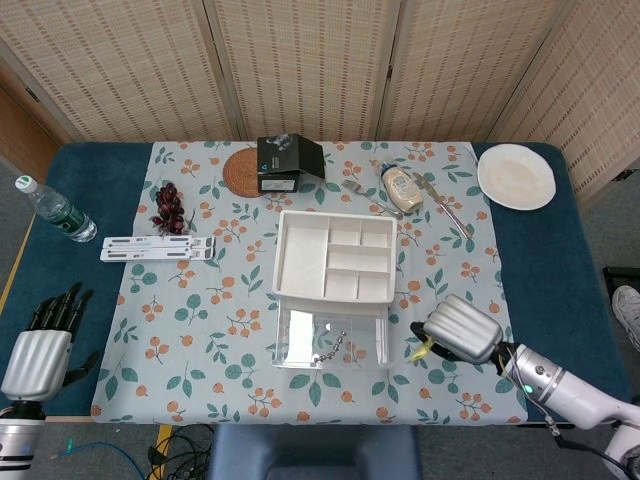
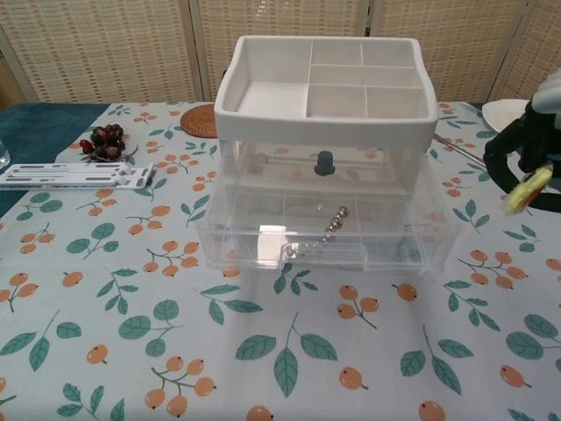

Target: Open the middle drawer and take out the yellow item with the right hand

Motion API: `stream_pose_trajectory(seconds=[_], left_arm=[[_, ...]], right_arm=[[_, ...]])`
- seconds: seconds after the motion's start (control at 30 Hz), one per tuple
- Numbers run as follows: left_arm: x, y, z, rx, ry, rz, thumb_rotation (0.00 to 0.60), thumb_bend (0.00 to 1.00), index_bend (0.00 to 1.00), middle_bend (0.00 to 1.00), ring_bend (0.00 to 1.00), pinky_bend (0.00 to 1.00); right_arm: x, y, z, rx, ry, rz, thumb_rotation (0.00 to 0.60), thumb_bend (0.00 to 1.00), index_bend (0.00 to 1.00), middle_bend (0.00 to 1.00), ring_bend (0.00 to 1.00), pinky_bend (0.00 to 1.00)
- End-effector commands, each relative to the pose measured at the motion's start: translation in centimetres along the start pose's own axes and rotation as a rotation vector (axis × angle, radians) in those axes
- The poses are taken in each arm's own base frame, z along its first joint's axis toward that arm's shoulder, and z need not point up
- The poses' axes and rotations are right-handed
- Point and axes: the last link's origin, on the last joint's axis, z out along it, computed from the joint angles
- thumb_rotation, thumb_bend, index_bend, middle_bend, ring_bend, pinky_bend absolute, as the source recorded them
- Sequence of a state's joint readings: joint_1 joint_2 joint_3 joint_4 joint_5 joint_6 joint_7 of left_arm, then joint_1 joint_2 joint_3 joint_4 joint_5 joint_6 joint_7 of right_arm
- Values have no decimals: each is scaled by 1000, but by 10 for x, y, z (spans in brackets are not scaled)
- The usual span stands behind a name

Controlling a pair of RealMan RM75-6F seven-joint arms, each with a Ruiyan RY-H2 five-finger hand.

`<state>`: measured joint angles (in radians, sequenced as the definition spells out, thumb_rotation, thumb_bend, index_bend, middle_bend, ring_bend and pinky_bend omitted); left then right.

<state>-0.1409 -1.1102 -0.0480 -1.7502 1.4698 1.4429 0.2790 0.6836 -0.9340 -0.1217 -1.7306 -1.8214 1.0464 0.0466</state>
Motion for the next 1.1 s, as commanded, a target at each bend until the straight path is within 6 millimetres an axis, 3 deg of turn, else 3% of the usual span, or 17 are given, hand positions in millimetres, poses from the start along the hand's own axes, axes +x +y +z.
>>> stream_pose_trajectory(seconds=[0.03,0.27,0.77,0.83,0.97,1.1], left_arm=[[0,-1,0,3,2,0,600,256,0,0,91,111],[-1,-1,-1,4,-3,2,600,256,0,0,91,111],[-2,-1,-2,-3,-6,2,600,256,0,0,91,111],[-2,-1,-2,-2,-7,3,600,256,0,0,91,111],[-3,-1,-2,-2,-8,4,600,256,0,0,91,111],[-3,-1,-1,-5,-9,3,600,257,0,0,91,111]], right_arm=[[-13,5,3,-11,-25,5,600,456,591,926,1000,1000],[-28,12,11,-21,-57,8,600,457,591,925,1000,1000],[-61,6,41,-42,-122,56,600,457,591,914,1000,1000],[-64,5,42,-49,-130,66,600,457,560,910,1000,1000],[-67,4,44,-55,-138,76,600,457,379,904,1000,1000],[-68,3,43,-60,-142,86,600,457,284,900,1000,1000]])
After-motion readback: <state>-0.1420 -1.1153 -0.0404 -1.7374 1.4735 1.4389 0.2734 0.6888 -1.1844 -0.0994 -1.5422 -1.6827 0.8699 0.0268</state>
